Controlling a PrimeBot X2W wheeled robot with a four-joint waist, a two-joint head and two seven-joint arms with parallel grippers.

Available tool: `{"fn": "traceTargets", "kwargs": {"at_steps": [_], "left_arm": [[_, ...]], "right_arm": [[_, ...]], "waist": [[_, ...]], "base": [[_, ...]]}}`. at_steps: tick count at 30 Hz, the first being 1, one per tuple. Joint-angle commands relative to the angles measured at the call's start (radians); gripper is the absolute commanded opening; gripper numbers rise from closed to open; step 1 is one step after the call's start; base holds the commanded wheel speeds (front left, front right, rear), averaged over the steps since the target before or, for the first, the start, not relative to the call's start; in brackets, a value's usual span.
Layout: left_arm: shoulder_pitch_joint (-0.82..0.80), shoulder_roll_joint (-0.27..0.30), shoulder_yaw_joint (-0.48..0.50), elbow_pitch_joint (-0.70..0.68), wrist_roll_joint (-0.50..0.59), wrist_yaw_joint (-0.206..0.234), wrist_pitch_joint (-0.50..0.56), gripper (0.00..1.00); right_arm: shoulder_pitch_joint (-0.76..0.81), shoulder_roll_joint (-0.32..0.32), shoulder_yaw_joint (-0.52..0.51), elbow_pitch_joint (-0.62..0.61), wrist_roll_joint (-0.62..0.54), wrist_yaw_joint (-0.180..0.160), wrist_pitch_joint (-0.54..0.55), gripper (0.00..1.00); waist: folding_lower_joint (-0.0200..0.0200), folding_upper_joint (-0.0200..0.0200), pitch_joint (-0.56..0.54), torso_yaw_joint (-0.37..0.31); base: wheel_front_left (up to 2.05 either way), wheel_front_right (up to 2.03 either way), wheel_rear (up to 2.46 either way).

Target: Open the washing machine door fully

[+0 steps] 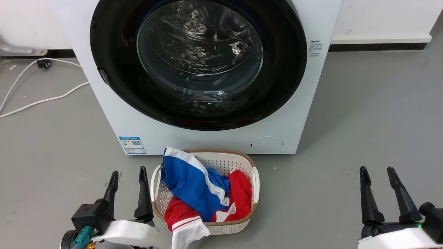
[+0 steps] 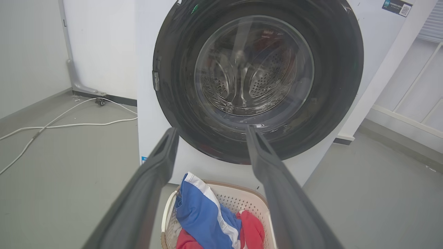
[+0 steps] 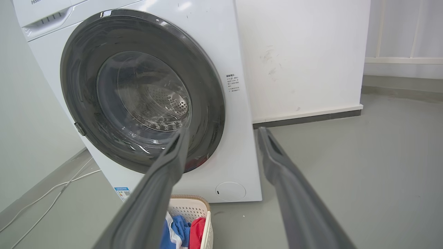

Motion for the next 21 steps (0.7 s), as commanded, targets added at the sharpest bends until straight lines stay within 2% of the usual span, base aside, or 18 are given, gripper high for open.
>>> {"fn": "traceTargets", "kwargs": {"at_steps": [1,21], "left_arm": [[0.005,-0.003,0.001,-0.010,0.022,-0.003,-0.011,1.00],[0.033,-0.046,0.038,0.025,0.162,-0.048,-0.051,1.00]], "right_arm": [[0.010,-0.002,-0.003,-0.011,-0.023,0.002,-0.010,1.00],[0.040,-0.001,-0.013,-0.030,-0.117,0.002,-0.050,1.00]], "waist": [[0.0000,0.0000,-0.001,0.000],[0.0000,0.0000,-0.004,0.003]], "base": [[0.00,0.00,0.00],[0.00,0.00,0.00]]}}
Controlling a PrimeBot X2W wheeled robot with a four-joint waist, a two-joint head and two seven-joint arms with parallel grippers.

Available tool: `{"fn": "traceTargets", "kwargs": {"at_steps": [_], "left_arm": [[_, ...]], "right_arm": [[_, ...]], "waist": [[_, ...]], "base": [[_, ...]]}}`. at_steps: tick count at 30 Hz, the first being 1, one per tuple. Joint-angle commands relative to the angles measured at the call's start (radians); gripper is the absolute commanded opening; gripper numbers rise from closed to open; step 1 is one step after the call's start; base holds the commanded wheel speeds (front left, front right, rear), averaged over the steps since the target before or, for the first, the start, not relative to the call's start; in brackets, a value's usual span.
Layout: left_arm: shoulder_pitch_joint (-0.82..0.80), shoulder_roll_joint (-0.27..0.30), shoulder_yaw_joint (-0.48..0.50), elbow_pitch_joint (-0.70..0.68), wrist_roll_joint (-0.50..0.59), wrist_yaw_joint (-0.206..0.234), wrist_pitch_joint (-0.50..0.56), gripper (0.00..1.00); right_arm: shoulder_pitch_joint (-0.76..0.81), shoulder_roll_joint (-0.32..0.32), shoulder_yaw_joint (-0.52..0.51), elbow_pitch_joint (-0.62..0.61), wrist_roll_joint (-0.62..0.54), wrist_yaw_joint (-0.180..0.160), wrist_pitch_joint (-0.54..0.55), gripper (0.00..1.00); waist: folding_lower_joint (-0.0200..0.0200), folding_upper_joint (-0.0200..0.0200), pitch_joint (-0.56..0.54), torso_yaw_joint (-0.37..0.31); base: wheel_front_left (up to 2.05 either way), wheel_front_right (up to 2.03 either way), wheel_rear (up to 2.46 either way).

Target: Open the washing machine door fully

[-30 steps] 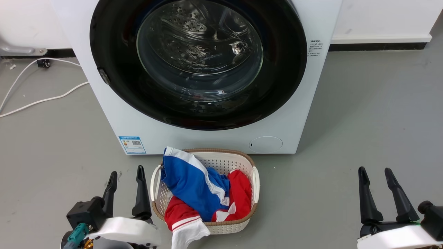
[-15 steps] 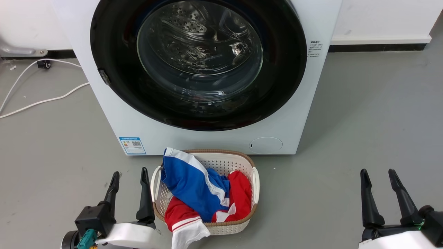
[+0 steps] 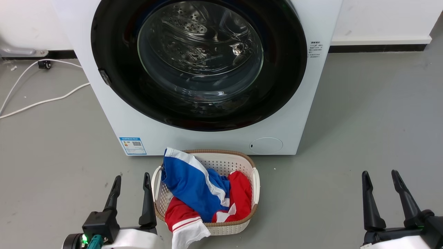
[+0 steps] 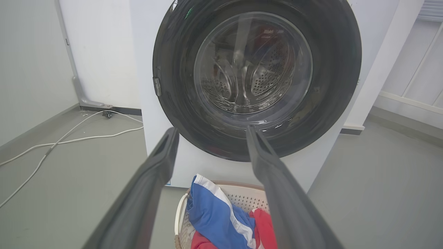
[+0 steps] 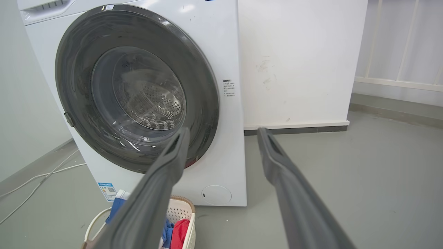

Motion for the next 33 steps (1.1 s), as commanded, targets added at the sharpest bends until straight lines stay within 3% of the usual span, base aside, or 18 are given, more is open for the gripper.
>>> {"fn": "traceTargets", "kwargs": {"at_steps": [1,16,33], "left_arm": [[0.008,-0.002,0.003,-0.001,0.024,-0.003,-0.009,1.00],[0.022,-0.015,0.023,0.022,0.105,-0.015,-0.035,1.00],[0.024,-0.016,0.020,0.052,0.067,-0.009,-0.033,1.00]], "right_arm": [[0.010,-0.001,-0.001,-0.009,-0.021,0.002,-0.010,1.00],[0.033,-0.001,-0.005,-0.002,-0.084,0.001,-0.034,1.00],[0.037,-0.001,-0.005,0.026,-0.047,0.001,-0.033,1.00]], "waist": [[0.0000,0.0000,0.000,0.001],[0.0000,0.0000,0.000,0.001],[0.0000,0.0000,-0.003,0.002]], "base": [[0.00,0.00,0.00],[0.00,0.00,0.00],[0.00,0.00,0.00]]}}
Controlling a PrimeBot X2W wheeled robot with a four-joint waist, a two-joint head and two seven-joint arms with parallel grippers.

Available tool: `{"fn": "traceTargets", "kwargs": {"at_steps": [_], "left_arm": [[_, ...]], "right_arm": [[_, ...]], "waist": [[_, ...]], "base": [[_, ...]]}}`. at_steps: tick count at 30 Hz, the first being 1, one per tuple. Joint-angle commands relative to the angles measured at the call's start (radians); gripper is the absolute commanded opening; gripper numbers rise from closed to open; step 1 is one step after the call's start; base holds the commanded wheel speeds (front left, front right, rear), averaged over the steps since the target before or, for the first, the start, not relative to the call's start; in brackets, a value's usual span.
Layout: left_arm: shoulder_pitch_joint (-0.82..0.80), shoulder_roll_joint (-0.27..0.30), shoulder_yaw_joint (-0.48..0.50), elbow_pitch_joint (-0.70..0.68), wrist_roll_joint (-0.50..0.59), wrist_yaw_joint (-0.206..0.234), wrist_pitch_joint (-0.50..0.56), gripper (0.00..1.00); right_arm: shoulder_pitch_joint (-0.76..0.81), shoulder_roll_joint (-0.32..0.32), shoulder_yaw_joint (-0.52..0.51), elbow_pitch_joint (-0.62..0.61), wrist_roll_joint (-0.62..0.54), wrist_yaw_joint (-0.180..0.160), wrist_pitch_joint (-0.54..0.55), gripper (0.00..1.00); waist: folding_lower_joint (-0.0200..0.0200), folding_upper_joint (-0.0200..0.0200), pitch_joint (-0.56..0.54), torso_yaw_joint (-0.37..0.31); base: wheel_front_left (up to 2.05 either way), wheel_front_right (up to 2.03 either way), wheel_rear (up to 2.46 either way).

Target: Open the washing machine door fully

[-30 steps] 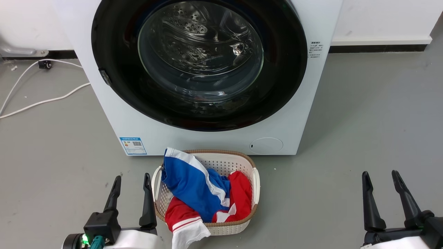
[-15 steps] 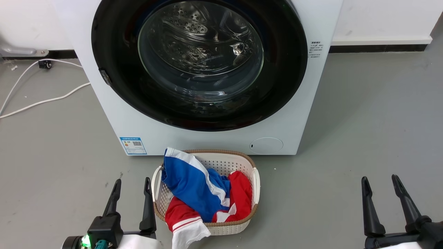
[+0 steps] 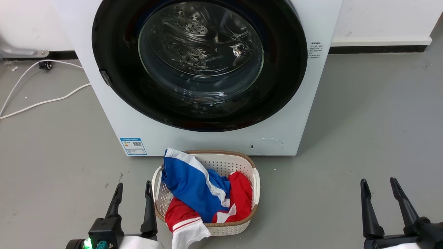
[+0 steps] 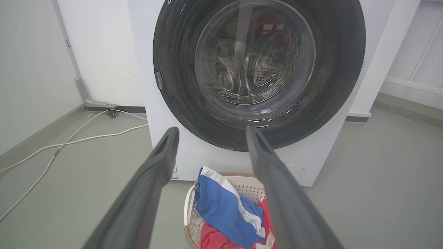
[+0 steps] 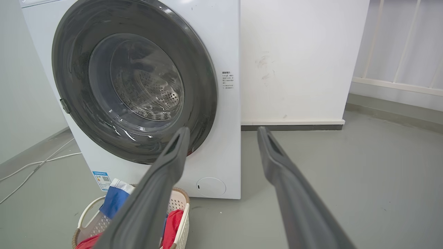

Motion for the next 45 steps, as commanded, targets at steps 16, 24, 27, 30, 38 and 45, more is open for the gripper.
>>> {"fn": "traceTargets", "kwargs": {"at_steps": [16,24,27,30,38,45], "left_arm": [[0.006,-0.001,0.000,0.005,-0.007,0.013,-0.003,1.00],[0.010,-0.001,0.003,0.005,-0.011,0.013,-0.003,1.00],[0.010,-0.001,0.004,0.005,-0.013,0.013,-0.003,1.00],[0.010,-0.001,0.004,0.005,-0.014,0.012,-0.003,1.00],[0.008,-0.001,0.005,0.004,-0.017,0.013,-0.003,1.00],[0.009,-0.001,0.005,0.000,-0.014,0.015,-0.003,1.00]], "right_arm": [[-0.012,-0.001,0.017,0.000,0.498,0.000,-0.002,0.00],[-0.019,-0.001,0.047,0.050,1.015,0.000,-0.002,0.00],[-0.016,-0.001,0.084,0.044,1.152,0.000,-0.002,0.00],[-0.011,-0.001,0.130,0.020,1.272,0.000,0.000,0.00],[0.025,-0.034,0.126,-0.068,1.547,0.000,0.166,0.00],[0.050,-0.043,0.099,-0.054,1.559,0.000,0.260,0.00]], "waist": [[0.0000,0.0000,-0.005,0.002],[0.0000,0.0000,-0.003,0.003],[0.0000,0.0000,-0.003,0.003],[0.0000,0.0000,0.000,0.003],[0.0000,0.0000,0.004,0.003],[0.0000,0.0000,0.007,0.004]], "base": [[0.00,0.00,0.00],[0.00,0.00,0.00],[0.00,0.00,0.00],[0.00,0.00,0.00],[0.00,0.00,0.00],[0.00,0.00,0.00]]}}
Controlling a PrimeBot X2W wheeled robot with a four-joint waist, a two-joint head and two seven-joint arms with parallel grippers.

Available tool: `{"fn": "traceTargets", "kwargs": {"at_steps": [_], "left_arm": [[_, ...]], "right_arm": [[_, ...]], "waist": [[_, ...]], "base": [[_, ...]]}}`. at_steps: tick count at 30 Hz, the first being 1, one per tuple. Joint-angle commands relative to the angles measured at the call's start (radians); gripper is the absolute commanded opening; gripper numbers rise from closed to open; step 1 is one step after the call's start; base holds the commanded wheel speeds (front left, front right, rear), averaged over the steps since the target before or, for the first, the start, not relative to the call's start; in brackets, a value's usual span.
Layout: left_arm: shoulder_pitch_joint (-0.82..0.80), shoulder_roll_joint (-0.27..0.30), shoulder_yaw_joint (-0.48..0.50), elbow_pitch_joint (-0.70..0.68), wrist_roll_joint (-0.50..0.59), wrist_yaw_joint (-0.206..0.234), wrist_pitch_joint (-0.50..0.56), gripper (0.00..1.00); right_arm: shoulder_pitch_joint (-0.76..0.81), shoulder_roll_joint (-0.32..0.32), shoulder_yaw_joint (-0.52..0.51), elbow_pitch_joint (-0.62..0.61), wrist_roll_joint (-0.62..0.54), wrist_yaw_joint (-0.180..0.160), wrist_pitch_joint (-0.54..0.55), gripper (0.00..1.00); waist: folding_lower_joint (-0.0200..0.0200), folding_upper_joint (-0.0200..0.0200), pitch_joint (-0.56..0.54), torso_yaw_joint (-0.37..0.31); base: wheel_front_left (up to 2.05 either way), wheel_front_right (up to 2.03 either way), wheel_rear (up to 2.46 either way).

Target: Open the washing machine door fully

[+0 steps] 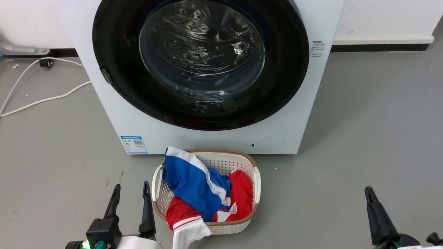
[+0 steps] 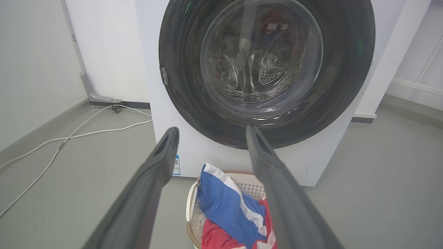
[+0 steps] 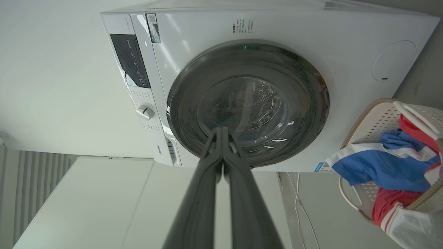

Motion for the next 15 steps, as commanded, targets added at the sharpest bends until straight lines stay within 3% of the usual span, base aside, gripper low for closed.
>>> {"fn": "traceTargets", "kwargs": {"at_steps": [1,15], "left_arm": [[0.009,0.000,0.000,-0.003,0.003,0.002,-0.003,1.00],[-0.010,0.000,0.006,-0.008,0.027,0.003,-0.003,1.00]], "right_arm": [[0.010,0.002,-0.002,0.005,-0.009,0.000,0.008,0.00],[-0.028,0.028,-0.022,0.029,-0.037,0.000,0.019,0.00]], "waist": [[0.0000,-0.0001,0.000,0.000],[0.0000,-0.0001,0.018,0.006]], "base": [[0.00,0.00,0.00],[0.00,0.00,0.00]]}}
